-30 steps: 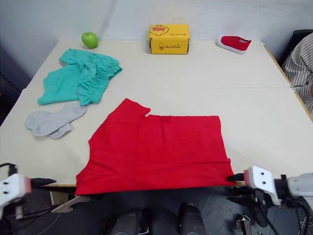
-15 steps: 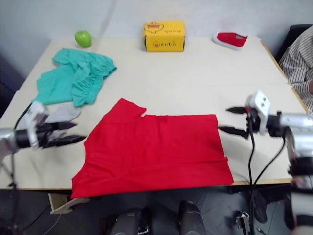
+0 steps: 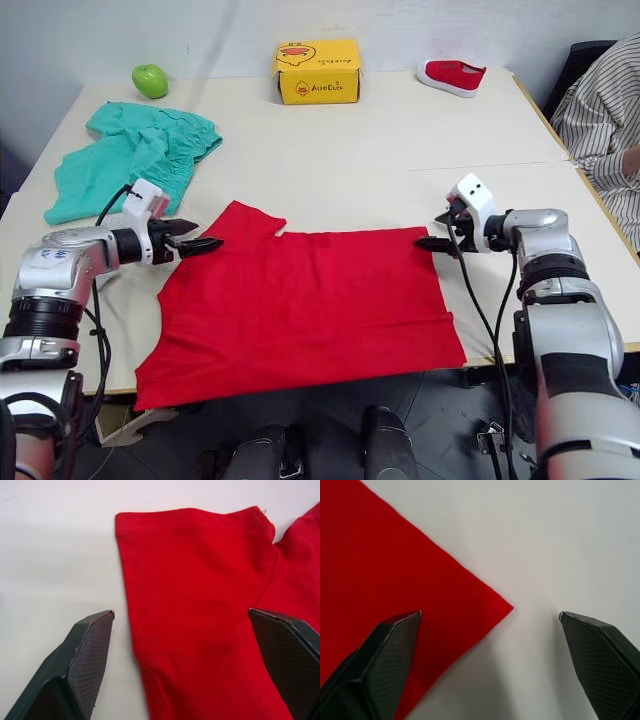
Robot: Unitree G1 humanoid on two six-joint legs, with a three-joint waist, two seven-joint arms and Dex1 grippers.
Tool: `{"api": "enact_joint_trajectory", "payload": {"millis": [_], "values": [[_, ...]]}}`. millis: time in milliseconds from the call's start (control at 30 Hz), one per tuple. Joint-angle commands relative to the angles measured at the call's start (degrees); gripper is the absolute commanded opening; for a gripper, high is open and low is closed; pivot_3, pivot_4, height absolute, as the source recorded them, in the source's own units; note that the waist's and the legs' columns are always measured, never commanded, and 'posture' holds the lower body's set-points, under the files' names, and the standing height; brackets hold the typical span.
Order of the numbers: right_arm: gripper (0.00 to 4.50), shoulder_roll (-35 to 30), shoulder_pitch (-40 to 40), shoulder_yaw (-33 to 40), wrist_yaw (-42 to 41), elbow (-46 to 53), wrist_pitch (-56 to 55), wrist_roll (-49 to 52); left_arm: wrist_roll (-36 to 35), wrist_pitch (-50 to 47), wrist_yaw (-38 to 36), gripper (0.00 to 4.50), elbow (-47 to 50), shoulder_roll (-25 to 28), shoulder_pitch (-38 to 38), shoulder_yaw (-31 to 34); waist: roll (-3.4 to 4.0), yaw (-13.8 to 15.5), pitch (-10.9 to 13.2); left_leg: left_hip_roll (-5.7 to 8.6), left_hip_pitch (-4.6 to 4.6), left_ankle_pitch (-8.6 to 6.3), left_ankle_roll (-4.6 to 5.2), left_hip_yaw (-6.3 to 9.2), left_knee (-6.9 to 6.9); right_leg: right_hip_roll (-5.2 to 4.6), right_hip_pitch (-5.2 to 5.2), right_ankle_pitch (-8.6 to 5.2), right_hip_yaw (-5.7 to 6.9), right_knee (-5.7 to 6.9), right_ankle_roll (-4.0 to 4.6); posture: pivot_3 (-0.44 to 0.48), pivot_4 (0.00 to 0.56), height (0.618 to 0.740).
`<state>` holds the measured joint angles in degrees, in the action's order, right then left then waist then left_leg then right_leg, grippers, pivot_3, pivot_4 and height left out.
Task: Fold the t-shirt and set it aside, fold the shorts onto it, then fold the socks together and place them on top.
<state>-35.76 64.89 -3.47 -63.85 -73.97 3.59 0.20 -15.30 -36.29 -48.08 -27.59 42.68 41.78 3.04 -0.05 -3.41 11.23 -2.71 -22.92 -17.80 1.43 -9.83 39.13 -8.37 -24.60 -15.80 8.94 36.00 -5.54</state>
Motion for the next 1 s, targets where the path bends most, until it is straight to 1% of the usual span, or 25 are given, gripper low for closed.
{"api": "enact_joint_trajectory", "payload": {"millis": [33,133,267,333,400,467,533,567,667,733,800,933,1000], "values": [[4.48,1.0,1.7,2.0,1.9,-0.8,1.7,-0.1,-0.3,-0.5,0.5,4.5,3.1,1.4,-2.0,2.4,0.0,-0.1,0.0,0.0,0.04,0.0,0.0,0.0,0.0,0.0,0.01,0.0,-0.04,0.01,0.0,0.0,0.15,0.74],[4.48,2.1,1.9,2.4,2.6,-1.2,3.0,-0.7,-0.8,-1.4,0.6,4.5,5.5,2.1,-4.5,3.5,0.0,-0.2,0.0,-0.05,0.11,0.0,0.0,0.02,-0.01,0.0,0.01,0.0,-0.12,0.04,0.0,0.0,0.15,0.74],[4.48,3.6,2.0,3.4,1.6,-1.3,2.9,-0.5,-1.0,-2.5,1.1,4.5,7.4,2.7,-6.4,4.8,-0.05,-0.2,0.0,-0.07,0.22,0.0,0.0,0.02,-0.02,0.0,0.04,0.0,-0.23,0.09,0.0,0.0,0.15,0.74],[4.11,4.2,1.9,2.5,-0.7,-1.2,3.0,-1.5,-0.8,-2.7,1.1,4.5,7.3,3.1,-6.8,5.2,-0.06,-0.2,0.0,-0.06,0.35,0.0,0.0,0.03,-0.09,0.0,0.05,0.0,-0.36,0.12,0.0,0.0,0.15,0.74],[3.6,4.5,1.8,1.9,-2.5,-1.1,3.0,-2.2,-0.7,-2.9,1.1,4.5,7.0,3.3,-6.8,5.4,-0.06,-0.2,0.0,-0.06,0.45,0.0,0.0,0.02,-0.14,0.02,0.05,0.0,-0.44,0.15,0.0,0.0,0.15,0.74],[2.83,4.6,1.6,1.7,-4.4,-0.9,2.9,-2.6,-0.6,-3.1,1.0,4.5,6.4,3.4,-6.4,5.4,-0.06,-0.2,0.0,-0.06,0.52,0.0,0.0,-0.01,-0.18,0.03,0.05,0.0,-0.56,0.17,0.0,0.0,0.15,0.74],[2.24,4.4,1.4,1.5,-4.6,-0.6,1.6,-3.0,-0.3,-2.9,0.7,4.5,5.2,3.4,-5.6,4.8,-0.06,-0.1,0.0,-0.07,0.53,-0.01,0.0,-0.01,-0.18,0.03,0.05,0.0,-0.59,0.18,0.0,0.0,0.15,0.74],[1.86,4.4,1.3,1.5,-4.3,-0.6,1.2,-3.2,0.0,-2.8,0.6,4.5,4.5,3.4,-5.1,4.4,-0.06,-0.1,0.0,-0.07,0.54,-0.01,0.0,-0.01,-0.18,0.03,0.04,0.0,-0.61,0.19,0.0,0.0,0.15,0.74],[0.83,3.8,1.1,1.4,-4.4,-0.4,-0.1,-3.7,1.0,-2.0,0.7,4.5,0.6,2.2,-2.3,2.9,-0.06,0.0,0.0,-0.08,0.54,-0.01,0.01,-0.01,-0.18,0.03,0.04,0.0,-0.64,0.2,0.0,0.0,0.15,0.74],[0.14,3.4,1.1,1.3,-5.1,-0.3,-0.6,-3.9,3.0,-0.9,1.0,4.5,-3.8,0.9,0.7,0.3,-0.06,0.2,0.0,-0.04,0.54,-0.01,0.01,-0.03,-0.17,0.04,0.05,0.0,-0.65,0.2,0.0,0.0,0.15,0.74],[0.06,3.2,1.0,1.3,-5.9,-0.1,-1.0,-4.2,5.0,0.6,1.4,4.5,-8.9,-0.8,4.1,-1.6,-0.08,0.3,0.0,0.0,0.53,-0.01,0.01,-0.11,-0.14,0.04,0.06,0.0,-0.65,0.22,0.0,0.0,0.15,0.74],[0.06,3.1,0.8,1.5,-6.8,0.2,-1.7,-4.5,7.5,4.1,2.9,4.5,-19.9,-4.6,10.4,-2.7,-0.09,0.6,-0.1,0.02,0.53,0.0,0.03,-0.19,-0.07,0.02,0.09,0.0,-0.65,0.31,0.0,0.0,0.15,0.74],[0.06,3.1,0.6,1.7,-7.3,0.4,-1.8,-4.4,8.5,5.7,1.4,4.5,-23.6,-6.0,12.2,-3.5,-0.09,0.6,-0.1,0.04,0.56,0.0,0.03,-0.19,-0.07,0.02,0.09,0.0,-0.65,0.36,-0.01,0.0,0.15,0.74]]}}
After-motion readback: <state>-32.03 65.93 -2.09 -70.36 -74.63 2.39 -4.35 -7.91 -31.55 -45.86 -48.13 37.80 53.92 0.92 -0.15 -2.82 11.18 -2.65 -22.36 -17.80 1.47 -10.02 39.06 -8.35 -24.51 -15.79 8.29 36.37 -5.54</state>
